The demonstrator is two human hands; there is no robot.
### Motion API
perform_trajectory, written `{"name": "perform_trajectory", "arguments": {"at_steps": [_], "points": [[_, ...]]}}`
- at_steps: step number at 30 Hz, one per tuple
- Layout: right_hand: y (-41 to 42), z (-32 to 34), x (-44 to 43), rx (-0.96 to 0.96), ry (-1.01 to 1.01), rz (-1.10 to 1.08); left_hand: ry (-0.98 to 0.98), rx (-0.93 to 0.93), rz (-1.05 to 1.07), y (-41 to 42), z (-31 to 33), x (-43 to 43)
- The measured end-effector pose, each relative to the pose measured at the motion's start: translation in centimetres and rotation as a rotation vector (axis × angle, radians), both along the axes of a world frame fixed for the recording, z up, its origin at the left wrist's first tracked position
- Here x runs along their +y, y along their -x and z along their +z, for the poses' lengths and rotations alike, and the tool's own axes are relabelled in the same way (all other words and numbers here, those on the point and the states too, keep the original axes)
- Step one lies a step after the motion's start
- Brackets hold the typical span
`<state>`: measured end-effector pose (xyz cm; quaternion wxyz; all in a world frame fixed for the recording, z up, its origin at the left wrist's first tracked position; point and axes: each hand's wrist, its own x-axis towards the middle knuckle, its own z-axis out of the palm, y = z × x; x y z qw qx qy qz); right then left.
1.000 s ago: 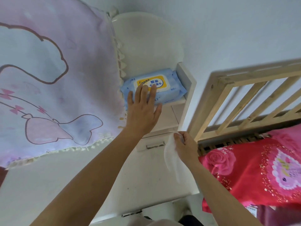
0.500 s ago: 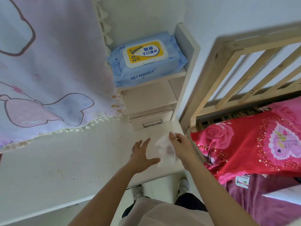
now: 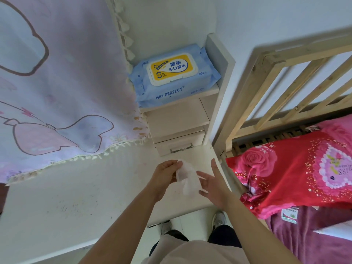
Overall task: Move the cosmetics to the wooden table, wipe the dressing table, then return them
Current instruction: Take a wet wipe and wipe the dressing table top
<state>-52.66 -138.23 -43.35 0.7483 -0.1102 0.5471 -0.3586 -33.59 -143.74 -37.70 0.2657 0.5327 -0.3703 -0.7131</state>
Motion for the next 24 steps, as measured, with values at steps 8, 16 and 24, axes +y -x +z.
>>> {"name": "perform_trajectory", "arguments": {"at_steps": [8,16,24], "points": [[-1.5,-0.6,0.1,-0.050,0.087,-0.164,-0.027,-0.301,0.091,-1.2,-1.4,-0.4],[-0.2,3.8,-1.5,0.681,0.385,-0.519,0.048,-0.557,0.086,-3.3,-4.8,0.2],[-0.3,-5.0,4.0,1.439,0.410,0.662,0.183,-0.890,-0.243,-5.9,-8.9,1.5]]}}
